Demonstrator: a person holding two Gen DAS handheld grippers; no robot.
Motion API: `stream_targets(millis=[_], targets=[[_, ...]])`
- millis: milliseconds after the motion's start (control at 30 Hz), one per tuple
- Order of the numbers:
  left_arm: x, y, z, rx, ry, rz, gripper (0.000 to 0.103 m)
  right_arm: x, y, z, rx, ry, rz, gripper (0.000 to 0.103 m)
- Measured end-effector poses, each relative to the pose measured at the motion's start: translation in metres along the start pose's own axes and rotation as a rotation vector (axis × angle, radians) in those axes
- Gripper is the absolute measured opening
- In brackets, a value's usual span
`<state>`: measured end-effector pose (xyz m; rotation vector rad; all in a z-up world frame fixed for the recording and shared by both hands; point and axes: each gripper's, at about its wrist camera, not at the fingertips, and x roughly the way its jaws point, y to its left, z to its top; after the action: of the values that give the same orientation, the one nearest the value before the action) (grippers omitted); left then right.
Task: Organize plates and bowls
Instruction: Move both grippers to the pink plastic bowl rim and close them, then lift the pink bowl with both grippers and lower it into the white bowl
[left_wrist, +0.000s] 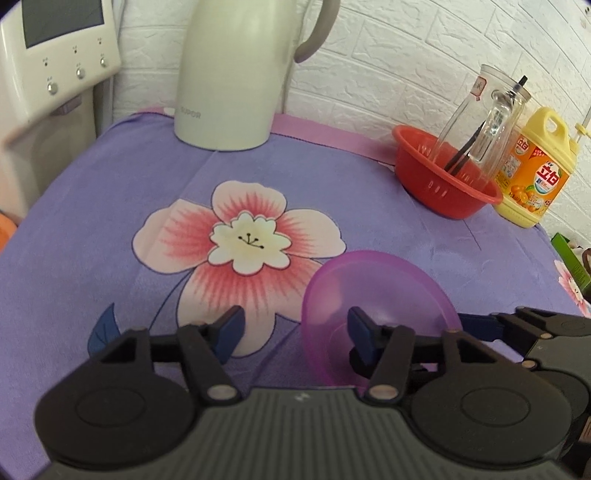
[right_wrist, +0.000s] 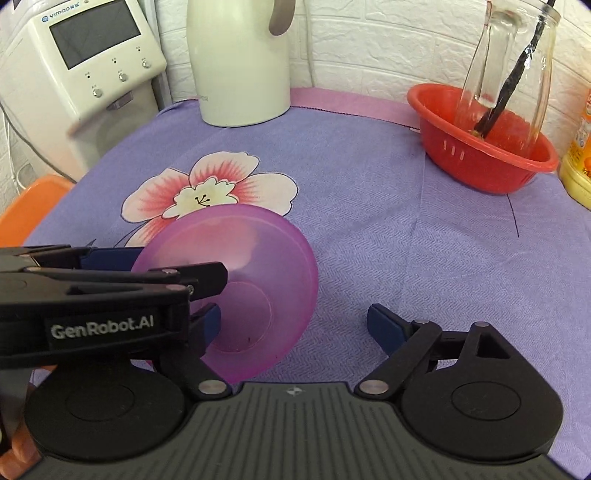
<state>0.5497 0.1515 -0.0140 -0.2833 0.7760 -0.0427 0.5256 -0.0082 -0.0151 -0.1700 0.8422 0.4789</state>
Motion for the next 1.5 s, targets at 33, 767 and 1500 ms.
stream_targets(millis=[33, 767, 1500], targets=[[0.0, 0.0, 0.001, -0.011, 0.009, -0.026, 0.041, -0.001, 0.003, 0.001, -0.012, -0.002, 0.014, 0.095], [-0.161, -0.129, -0.092, 0.08, -0.029, -0.207, 0.025, -0.191, -0.016, -0.103, 0.068, -0.055, -0.024, 0.07], [-0.199, -0.241, -0.229, 0.256, 0.074, -0.299, 0.025, -0.28, -0.066, -0.262, 0.158, -0.065, -0.12, 0.075]])
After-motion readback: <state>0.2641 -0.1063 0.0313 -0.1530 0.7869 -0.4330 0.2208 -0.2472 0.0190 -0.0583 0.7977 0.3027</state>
